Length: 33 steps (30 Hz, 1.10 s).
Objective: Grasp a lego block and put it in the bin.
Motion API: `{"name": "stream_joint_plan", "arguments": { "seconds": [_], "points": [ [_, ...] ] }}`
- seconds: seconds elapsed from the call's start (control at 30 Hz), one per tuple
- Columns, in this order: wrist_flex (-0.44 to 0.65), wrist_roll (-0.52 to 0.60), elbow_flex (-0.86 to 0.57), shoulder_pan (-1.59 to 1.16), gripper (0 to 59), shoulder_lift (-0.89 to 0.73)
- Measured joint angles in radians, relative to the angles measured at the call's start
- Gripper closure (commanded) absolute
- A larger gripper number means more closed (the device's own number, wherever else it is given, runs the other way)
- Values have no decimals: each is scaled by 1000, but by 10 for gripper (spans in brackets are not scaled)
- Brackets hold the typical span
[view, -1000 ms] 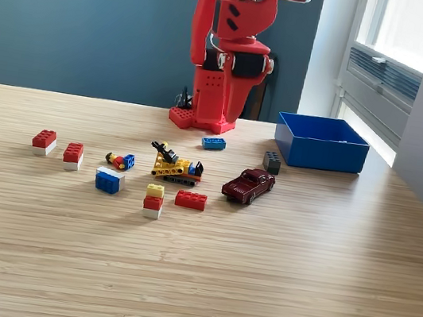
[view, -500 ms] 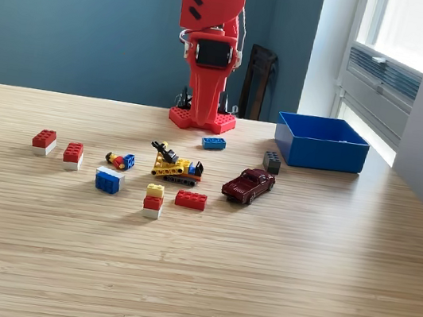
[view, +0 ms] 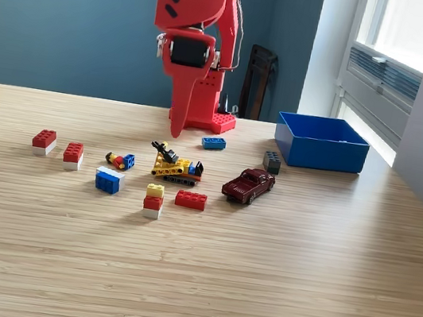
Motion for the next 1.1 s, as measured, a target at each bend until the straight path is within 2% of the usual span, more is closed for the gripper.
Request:
{"name": "stream_joint_plan", "arguments": {
  "seconds": [0.47, 0.77, 1.1],
  "points": [
    [0, 55, -284, 25, 354, -322],
    [149, 106, -560, 25, 372, -535],
    [195, 117, -670, 25, 383, -626]
  ]
}}
